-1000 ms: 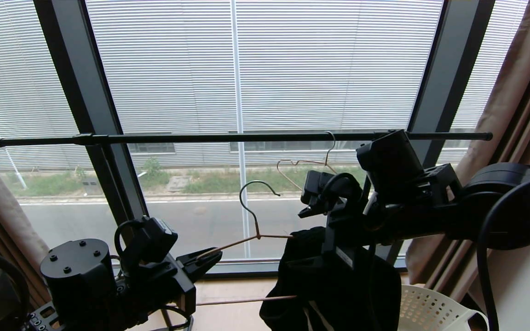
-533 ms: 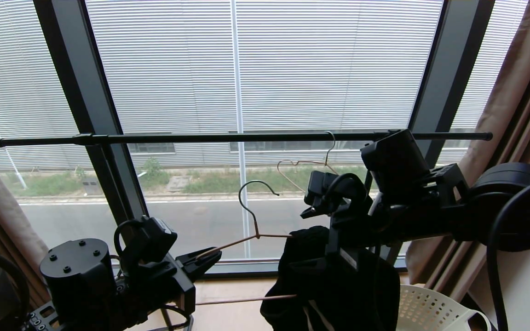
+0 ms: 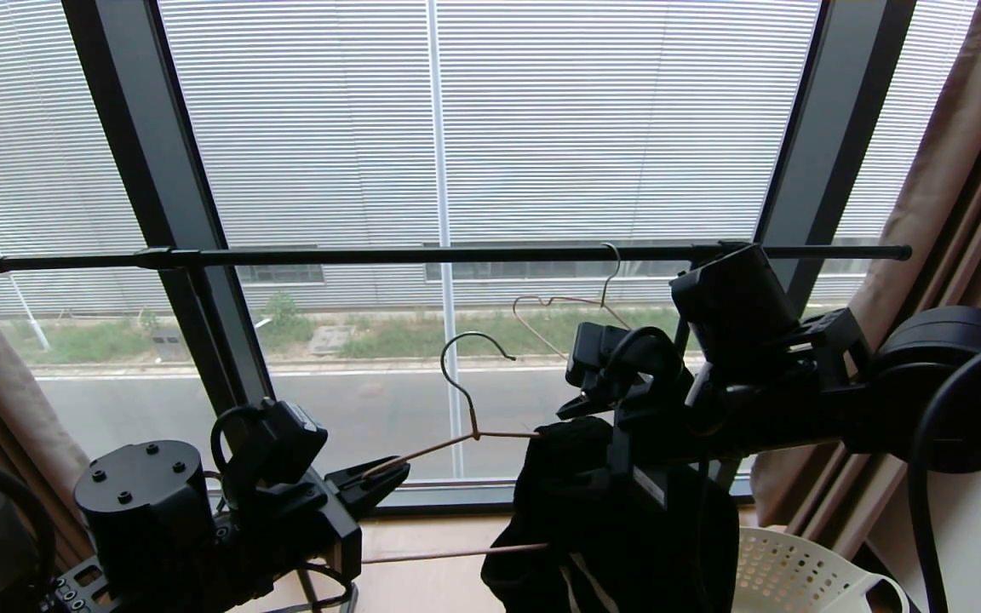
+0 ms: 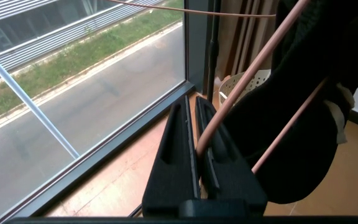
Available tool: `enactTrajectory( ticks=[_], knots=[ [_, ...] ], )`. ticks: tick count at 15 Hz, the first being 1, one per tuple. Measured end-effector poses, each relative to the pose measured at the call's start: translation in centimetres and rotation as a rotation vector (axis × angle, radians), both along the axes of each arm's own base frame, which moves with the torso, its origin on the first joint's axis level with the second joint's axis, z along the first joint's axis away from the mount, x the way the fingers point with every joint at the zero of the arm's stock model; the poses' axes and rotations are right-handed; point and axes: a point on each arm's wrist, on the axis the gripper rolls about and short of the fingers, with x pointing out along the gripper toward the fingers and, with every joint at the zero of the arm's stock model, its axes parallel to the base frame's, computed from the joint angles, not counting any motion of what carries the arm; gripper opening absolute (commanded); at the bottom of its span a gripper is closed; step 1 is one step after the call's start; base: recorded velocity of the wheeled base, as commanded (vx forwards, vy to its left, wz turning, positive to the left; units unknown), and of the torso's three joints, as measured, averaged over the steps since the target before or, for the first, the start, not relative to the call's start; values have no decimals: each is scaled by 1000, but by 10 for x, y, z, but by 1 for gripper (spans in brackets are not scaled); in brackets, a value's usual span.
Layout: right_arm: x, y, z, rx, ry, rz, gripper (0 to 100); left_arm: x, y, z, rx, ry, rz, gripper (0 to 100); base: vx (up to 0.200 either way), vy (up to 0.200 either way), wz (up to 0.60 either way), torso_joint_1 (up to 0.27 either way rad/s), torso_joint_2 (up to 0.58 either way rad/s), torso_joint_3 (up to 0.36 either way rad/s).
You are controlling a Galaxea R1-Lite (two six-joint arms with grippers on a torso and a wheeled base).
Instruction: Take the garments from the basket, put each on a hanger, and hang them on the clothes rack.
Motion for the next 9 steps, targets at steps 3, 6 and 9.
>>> enactTrajectory(
  ticks=[3, 6, 9],
  knots=[
    [0, 0, 0, 0, 1, 1, 0, 1, 0, 0, -3, 0, 2, 0, 0, 0, 0, 0, 0, 0],
    [0, 0, 0, 0, 0, 0, 0, 1, 0, 0, -4, 2, -1, 0, 0, 0, 0, 0, 0, 0],
    [0, 0, 0, 0, 0, 0, 0, 0, 0, 0, -3, 2, -1, 0, 0, 0, 0, 0, 0, 0]
  ],
)
